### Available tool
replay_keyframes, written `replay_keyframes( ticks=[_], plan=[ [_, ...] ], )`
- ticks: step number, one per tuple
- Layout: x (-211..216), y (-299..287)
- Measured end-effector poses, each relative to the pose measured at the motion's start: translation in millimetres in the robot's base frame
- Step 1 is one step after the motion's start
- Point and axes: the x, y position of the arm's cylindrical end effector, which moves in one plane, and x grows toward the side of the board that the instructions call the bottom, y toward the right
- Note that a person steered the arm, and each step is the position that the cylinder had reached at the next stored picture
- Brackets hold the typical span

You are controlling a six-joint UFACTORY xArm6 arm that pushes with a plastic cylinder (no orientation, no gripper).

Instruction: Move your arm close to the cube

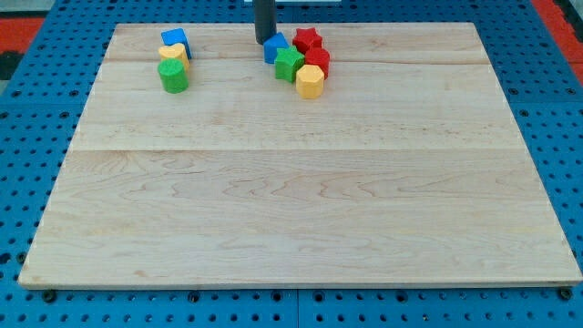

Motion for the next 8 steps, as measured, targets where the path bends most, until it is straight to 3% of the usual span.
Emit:
replay_keyframes(
  ticks=[5, 7, 8],
  plan=[
    [-6, -15],
    [-45, -70],
    [-45, -126]
  ],
)
